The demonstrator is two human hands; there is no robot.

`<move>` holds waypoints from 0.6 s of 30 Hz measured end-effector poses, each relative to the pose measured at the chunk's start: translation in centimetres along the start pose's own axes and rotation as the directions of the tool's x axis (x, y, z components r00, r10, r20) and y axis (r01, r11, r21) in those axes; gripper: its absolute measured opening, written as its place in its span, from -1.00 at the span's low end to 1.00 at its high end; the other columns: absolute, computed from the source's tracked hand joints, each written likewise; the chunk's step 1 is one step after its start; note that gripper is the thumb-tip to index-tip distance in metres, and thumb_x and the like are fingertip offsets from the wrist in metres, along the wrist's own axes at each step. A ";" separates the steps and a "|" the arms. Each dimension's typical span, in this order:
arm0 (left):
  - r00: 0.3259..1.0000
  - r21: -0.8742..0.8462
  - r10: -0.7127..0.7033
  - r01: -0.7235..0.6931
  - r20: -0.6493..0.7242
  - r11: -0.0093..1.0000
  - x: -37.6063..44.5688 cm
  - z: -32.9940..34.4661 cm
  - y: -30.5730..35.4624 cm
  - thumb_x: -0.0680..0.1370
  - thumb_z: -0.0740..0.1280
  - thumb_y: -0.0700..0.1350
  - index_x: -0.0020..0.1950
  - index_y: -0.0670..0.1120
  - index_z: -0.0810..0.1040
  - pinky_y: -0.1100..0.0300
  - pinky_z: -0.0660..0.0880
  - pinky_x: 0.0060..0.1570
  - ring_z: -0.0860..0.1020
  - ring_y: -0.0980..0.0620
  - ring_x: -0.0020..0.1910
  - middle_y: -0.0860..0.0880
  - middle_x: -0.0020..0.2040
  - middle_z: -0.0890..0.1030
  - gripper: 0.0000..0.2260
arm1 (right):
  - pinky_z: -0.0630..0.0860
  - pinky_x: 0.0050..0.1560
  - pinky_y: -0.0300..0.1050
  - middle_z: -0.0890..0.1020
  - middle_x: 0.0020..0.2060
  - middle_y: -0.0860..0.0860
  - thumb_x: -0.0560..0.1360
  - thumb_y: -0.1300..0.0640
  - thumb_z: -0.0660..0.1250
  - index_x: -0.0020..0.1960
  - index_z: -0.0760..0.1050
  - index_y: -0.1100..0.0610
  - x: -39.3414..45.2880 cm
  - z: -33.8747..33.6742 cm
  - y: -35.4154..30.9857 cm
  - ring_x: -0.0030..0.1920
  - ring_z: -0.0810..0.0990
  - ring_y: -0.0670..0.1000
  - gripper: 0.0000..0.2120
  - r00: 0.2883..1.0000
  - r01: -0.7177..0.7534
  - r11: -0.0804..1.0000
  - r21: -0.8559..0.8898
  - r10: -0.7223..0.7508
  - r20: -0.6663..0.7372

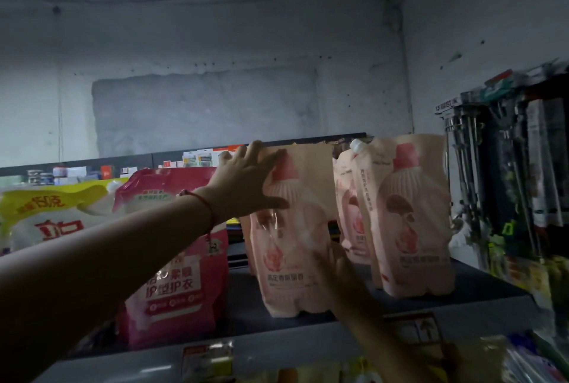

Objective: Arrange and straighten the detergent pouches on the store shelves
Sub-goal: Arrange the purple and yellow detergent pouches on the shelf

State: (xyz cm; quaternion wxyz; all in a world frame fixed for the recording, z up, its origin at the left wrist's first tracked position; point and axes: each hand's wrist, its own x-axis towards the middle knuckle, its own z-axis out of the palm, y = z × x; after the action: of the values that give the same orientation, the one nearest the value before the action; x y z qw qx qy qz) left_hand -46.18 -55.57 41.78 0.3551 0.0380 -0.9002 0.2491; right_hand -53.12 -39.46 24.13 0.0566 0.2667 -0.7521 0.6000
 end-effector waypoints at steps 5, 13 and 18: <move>0.996 -0.142 -0.042 0.031 -0.076 0.989 0.5 -1.2 -2.2 0.64 0.21 0.12 0.59 0.10 0.17 -0.13 0.35 0.31 0.50 -0.11 0.26 -0.09 0.32 0.49 -0.48 | 0.53 0.15 0.08 0.61 0.00 -0.01 0.59 0.17 0.21 0.10 0.52 0.01 1.7 -0.7 1.3 0.06 0.57 0.05 -0.83 0.996 -0.068 0.998 -0.007 0.067 -0.054; 0.978 -0.334 -0.203 0.178 -0.043 0.926 4.2 -0.7 -3.7 0.65 0.28 -0.06 0.08 -0.04 0.66 0.08 0.56 -0.04 0.58 0.00 -0.10 -0.06 0.04 0.68 -0.83 | 0.49 -0.11 -0.12 0.56 -0.17 0.02 0.61 0.11 0.17 -0.07 0.44 0.07 0.8 0.6 1.6 -0.13 0.55 -0.01 -0.88 0.959 -0.004 0.975 -0.224 -0.060 -0.278; 0.974 -0.344 -0.226 0.200 -0.036 0.918 4.9 0.1 -4.1 0.63 0.29 -0.10 0.08 -0.08 0.68 0.12 0.51 -0.07 0.59 -0.03 -0.09 -0.08 0.04 0.69 -0.82 | 0.50 -0.11 -0.17 0.58 -0.17 0.04 0.59 0.18 0.19 -0.05 0.47 0.13 1.1 0.7 1.8 -0.10 0.57 0.00 -0.90 0.953 0.023 0.968 -0.251 -0.098 -0.288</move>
State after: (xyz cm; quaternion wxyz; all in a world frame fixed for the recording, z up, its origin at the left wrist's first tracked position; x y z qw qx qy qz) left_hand -48.90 -58.70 46.71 0.4148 0.0648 -0.9061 0.0522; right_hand -54.74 -40.27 22.87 0.2201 0.1874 -0.7946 0.5340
